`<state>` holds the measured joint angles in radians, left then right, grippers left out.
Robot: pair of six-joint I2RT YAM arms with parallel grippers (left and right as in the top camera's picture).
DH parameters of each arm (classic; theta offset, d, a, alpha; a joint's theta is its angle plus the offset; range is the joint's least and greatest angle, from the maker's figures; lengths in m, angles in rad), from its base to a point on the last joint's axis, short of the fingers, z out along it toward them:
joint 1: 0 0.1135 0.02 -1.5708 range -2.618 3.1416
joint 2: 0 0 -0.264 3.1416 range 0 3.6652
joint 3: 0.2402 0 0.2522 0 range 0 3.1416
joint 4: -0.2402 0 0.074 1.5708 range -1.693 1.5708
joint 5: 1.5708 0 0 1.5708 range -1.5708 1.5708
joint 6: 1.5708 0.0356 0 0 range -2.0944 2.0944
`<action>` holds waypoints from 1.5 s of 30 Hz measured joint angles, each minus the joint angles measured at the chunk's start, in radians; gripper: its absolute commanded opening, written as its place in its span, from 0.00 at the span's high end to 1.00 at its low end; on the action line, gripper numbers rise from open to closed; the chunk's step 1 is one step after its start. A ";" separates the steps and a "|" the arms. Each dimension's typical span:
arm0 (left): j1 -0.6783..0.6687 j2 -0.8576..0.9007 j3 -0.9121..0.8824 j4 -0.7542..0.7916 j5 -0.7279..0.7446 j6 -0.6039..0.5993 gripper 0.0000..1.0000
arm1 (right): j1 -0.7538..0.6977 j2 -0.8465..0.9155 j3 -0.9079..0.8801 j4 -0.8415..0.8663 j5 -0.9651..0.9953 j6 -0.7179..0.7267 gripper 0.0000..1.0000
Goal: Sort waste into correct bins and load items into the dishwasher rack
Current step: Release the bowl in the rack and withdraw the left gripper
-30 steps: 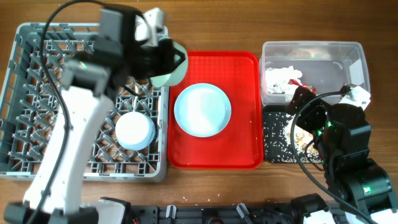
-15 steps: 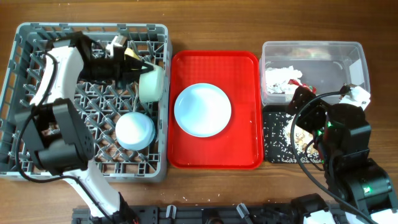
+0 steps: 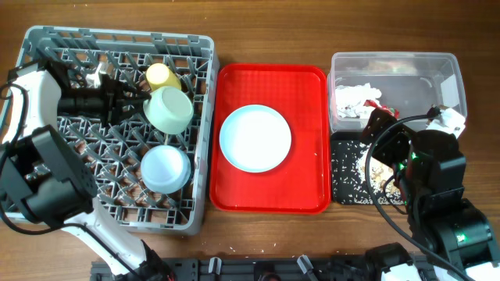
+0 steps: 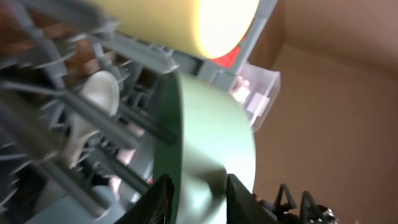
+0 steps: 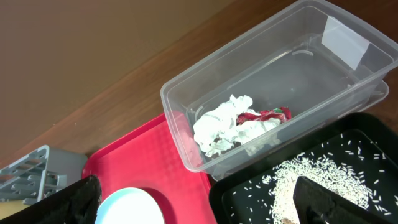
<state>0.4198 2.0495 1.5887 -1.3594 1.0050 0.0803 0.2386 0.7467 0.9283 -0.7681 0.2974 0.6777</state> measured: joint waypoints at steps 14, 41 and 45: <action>0.058 -0.232 -0.011 0.034 -0.118 -0.142 0.29 | 0.000 0.000 0.000 0.000 0.000 0.000 0.00; -0.503 -0.241 -0.015 0.050 -0.930 -0.486 0.73 | 0.000 0.000 0.000 0.000 0.000 0.000 0.00; -0.484 -0.276 -0.018 0.076 -0.908 -0.487 0.67 | 0.000 0.000 0.000 0.000 0.000 0.000 0.00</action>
<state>-0.0647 1.7737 1.5703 -1.2831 0.0967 -0.4068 0.2386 0.7467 0.9283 -0.7681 0.2974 0.6773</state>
